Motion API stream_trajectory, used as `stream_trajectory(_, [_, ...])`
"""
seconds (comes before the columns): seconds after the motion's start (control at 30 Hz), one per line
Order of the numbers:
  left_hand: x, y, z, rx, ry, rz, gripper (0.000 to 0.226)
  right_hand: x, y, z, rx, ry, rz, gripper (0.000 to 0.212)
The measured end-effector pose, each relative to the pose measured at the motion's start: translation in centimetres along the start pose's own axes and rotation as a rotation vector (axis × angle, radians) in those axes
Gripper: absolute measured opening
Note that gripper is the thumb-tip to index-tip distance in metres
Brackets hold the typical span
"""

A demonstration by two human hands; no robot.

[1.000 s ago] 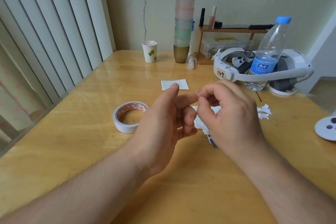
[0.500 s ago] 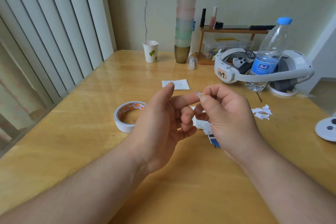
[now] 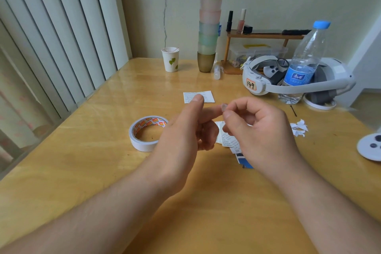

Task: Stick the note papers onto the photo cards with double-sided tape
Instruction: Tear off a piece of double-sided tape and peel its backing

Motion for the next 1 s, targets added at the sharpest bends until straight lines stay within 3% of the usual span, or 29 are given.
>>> stream_trajectory(0.2, [-0.3, 1.0, -0.5, -0.157, -0.068, 0.214, 0.058, -0.8, 0.6, 0.0, -0.271, -0.037, 0.437, 0.015])
stream_trajectory(0.3, [-0.1, 1.0, -0.7, -0.206, -0.073, 0.373, 0.076, -1.2, 1.1, -0.1, -0.405, -0.104, 0.636, 0.015])
stream_trajectory(0.47, [0.2, 0.5, -0.6, -0.237, -0.033, 0.458, 0.089, -0.9, 1.1, 0.1, -0.410, -0.068, 0.658, 0.012])
stream_trajectory(0.53, [0.1, 0.1, -0.4, -0.175, -0.047, 0.361, 0.084, -0.4, 1.2, 0.3, -0.368, -0.011, 0.577, 0.011])
stream_trajectory(0.67, [-0.4, -0.5, -0.2, 0.046, -0.054, -0.099, 0.064, 0.8, 1.0, 0.9, -0.253, 0.088, 0.445, 0.012])
stream_trajectory(0.87, [-0.7, -0.5, 0.1, 0.264, -0.065, -0.569, 0.060, 1.2, -0.5, 0.6, 0.052, 0.003, 0.191, 0.018])
stream_trajectory(1.0, [-0.8, -0.5, 0.2, 0.312, -0.085, -0.707, 0.059, 1.0, -0.9, 0.3, 0.160, 0.000, 0.042, 0.027])
Point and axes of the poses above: each hand's wrist, its own z-axis towards the middle knuckle, its own x-axis out of the back of the hand, y = z × x, the point moved 5 cm from there along z, towards the middle knuckle
